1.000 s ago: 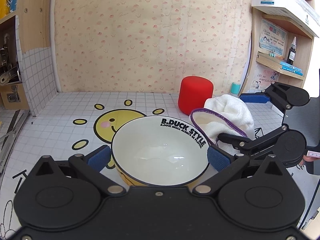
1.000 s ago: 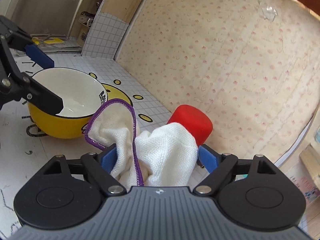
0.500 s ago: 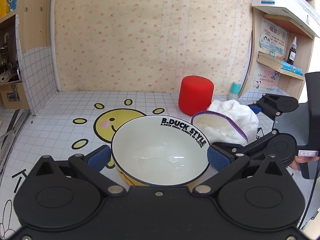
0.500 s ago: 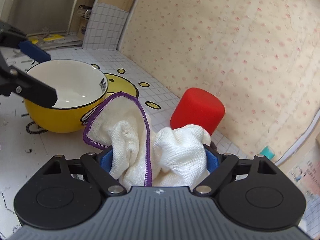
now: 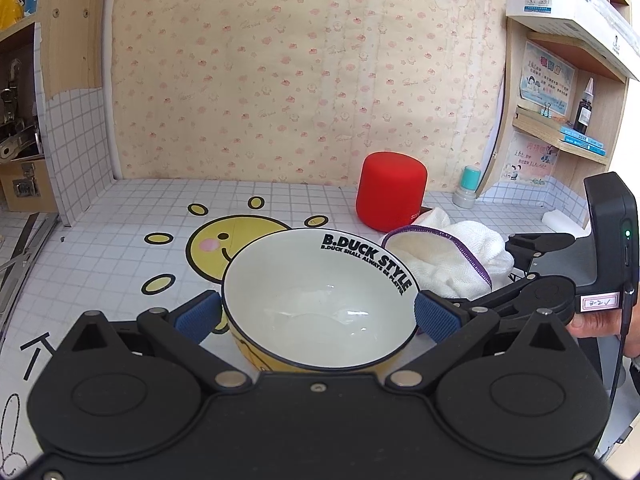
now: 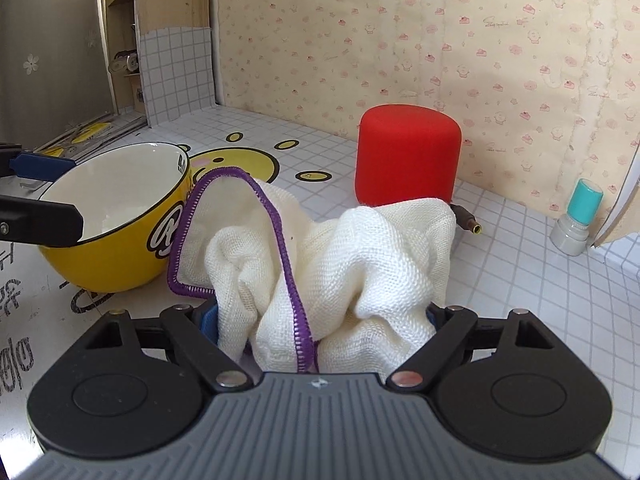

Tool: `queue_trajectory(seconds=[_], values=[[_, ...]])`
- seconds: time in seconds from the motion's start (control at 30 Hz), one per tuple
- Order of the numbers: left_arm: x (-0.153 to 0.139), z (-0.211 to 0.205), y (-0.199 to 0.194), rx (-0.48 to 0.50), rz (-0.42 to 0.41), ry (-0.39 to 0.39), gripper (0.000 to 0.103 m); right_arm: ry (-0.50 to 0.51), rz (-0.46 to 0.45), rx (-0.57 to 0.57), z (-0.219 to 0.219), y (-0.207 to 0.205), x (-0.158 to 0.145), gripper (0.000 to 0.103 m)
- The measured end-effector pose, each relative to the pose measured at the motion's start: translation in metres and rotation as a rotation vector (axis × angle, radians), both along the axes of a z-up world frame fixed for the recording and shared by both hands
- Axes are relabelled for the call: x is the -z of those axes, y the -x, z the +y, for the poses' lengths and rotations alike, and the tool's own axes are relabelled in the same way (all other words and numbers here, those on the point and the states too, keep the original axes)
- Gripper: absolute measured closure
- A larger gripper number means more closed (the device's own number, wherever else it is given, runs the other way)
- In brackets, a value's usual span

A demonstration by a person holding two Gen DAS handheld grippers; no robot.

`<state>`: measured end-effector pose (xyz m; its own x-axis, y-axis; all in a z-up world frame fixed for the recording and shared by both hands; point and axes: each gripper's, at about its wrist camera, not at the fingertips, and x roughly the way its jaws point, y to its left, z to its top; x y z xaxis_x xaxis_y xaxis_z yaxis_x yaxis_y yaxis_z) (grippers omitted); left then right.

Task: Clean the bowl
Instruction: 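Carry the cloth away from the bowl with the right gripper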

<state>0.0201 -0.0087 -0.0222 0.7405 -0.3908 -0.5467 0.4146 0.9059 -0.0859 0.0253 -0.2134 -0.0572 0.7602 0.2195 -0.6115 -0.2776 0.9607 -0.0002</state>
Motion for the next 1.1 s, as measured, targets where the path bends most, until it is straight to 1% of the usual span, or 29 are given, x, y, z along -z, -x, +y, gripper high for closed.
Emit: queue_trajectory(seconds=[0.03, 0.1, 0.13, 0.2, 0.3, 0.33, 0.4, 0.47, 0.63, 0.73, 0.77, 0.8, 0.9, 0.97, 1.03, 1.1], values=[[0.000, 0.000, 0.000, 0.000, 0.000, 0.000, 0.000, 0.002, -0.002, 0.000, 0.000, 0.000, 0.000, 0.017], [0.000, 0.001, 0.000, 0.000, 0.001, 0.002, 0.000, -0.011, -0.004, -0.007, -0.001, 0.001, -0.001, 0.023], [0.000, 0.001, 0.000, 0.000, 0.002, 0.003, 0.000, -0.019, -0.005, -0.011, -0.002, 0.002, -0.001, 0.030], [0.000, 0.001, 0.000, -0.002, 0.005, 0.005, 0.000, -0.030, -0.009, -0.007, -0.004, 0.002, -0.002, 0.038], [0.000, 0.001, 0.000, -0.005, 0.004, 0.008, 0.000, -0.056, -0.015, 0.014, -0.010, 0.002, -0.002, 0.058], [0.000, 0.001, 0.000, -0.007, 0.004, 0.010, 0.000, -0.068, -0.016, 0.022, -0.012, 0.002, -0.003, 0.068], [0.000, 0.001, 0.000, -0.010, 0.005, 0.014, 0.000, -0.112, -0.011, 0.019, -0.018, 0.001, -0.003, 0.071], [0.000, 0.001, -0.001, -0.014, 0.010, 0.018, 0.000, -0.129, -0.013, 0.007, -0.020, 0.001, -0.003, 0.075], [-0.001, 0.004, -0.002, -0.027, 0.024, 0.021, 0.000, -0.151, -0.077, -0.020, -0.015, 0.005, -0.012, 0.076], [-0.003, 0.011, 0.000, -0.065, -0.003, 0.016, 0.000, -0.131, -0.129, -0.017, -0.012, 0.004, -0.023, 0.076], [-0.004, 0.014, 0.000, -0.077, -0.007, 0.022, 0.000, -0.107, -0.149, -0.017, -0.009, 0.003, -0.027, 0.076], [-0.004, 0.018, -0.001, -0.087, 0.000, 0.035, 0.000, -0.089, -0.168, -0.022, -0.006, 0.003, -0.030, 0.076], [-0.001, 0.024, -0.006, -0.100, 0.040, 0.064, 0.000, -0.115, -0.189, -0.051, -0.003, -0.002, -0.035, 0.076], [0.001, 0.023, -0.009, -0.109, 0.049, 0.052, 0.000, -0.107, -0.187, -0.063, 0.001, -0.008, -0.035, 0.076], [0.001, 0.019, -0.010, -0.108, 0.042, 0.021, 0.001, -0.085, -0.182, -0.071, 0.006, -0.015, -0.033, 0.076], [0.000, 0.013, -0.009, -0.096, 0.028, -0.014, 0.001, -0.086, -0.173, -0.082, 0.008, -0.024, -0.032, 0.076]])
